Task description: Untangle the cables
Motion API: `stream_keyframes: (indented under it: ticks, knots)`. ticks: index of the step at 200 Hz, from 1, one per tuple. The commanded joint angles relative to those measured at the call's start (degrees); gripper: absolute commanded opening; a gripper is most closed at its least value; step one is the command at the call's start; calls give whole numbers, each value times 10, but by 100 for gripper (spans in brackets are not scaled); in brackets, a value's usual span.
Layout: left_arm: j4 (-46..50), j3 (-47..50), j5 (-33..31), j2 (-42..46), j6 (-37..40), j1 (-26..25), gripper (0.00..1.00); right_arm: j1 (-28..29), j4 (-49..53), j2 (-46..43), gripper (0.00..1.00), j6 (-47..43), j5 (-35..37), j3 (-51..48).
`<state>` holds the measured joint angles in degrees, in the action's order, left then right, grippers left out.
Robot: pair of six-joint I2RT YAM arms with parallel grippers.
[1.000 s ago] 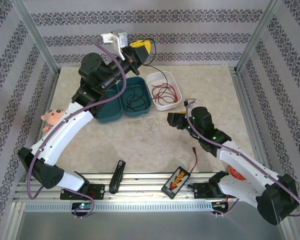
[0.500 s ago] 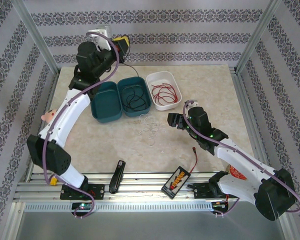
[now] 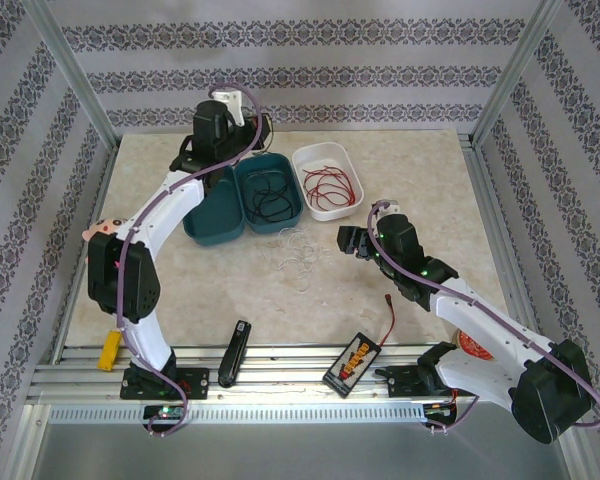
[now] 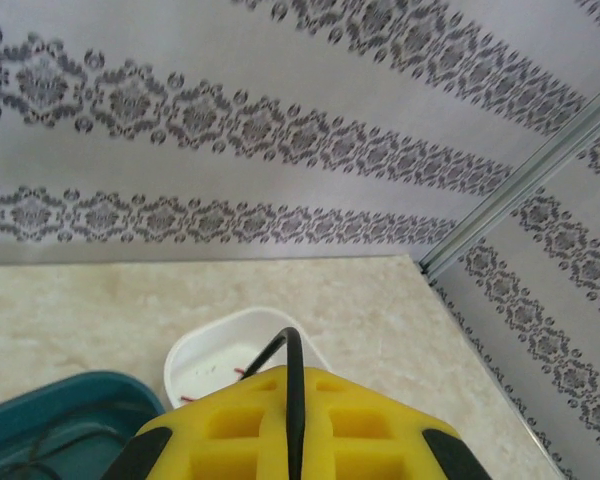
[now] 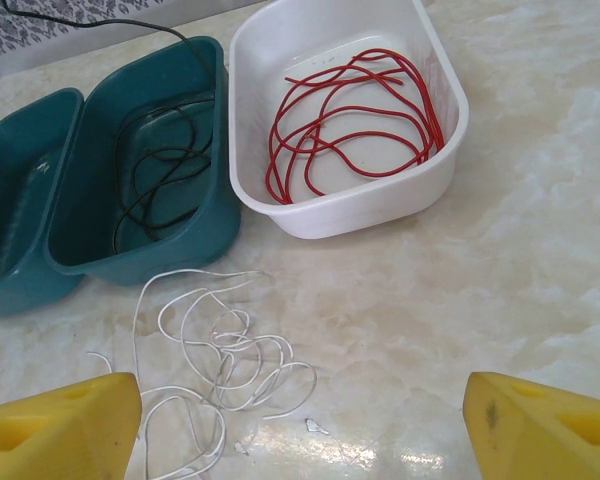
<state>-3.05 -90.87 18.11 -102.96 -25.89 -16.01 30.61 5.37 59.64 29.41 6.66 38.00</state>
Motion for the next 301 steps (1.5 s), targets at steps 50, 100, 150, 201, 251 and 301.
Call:
stream_keyframes:
  ticks: [50, 100, 150, 201, 251, 301]
  knots:
    - [104, -1, -17, -28, 10, -15, 0, -4, 7, -7, 84, 9, 16, 11]
    - [181, -16, -5, -76, 14, -36, 0, -5, 7, -7, 85, 11, 13, 9]
    - [223, -52, 10, -136, 20, -51, 0, -6, 6, -10, 85, 15, 10, 4]
    - [274, -93, 9, -197, 28, -51, 0, -6, 4, -15, 85, 16, 11, -1]
    - [302, -112, -5, -215, 40, -52, 24, -7, 2, -9, 85, 16, 8, 1]
    - [300, -117, -20, -173, 45, -51, 55, -8, 6, -5, 86, 15, 6, 7]
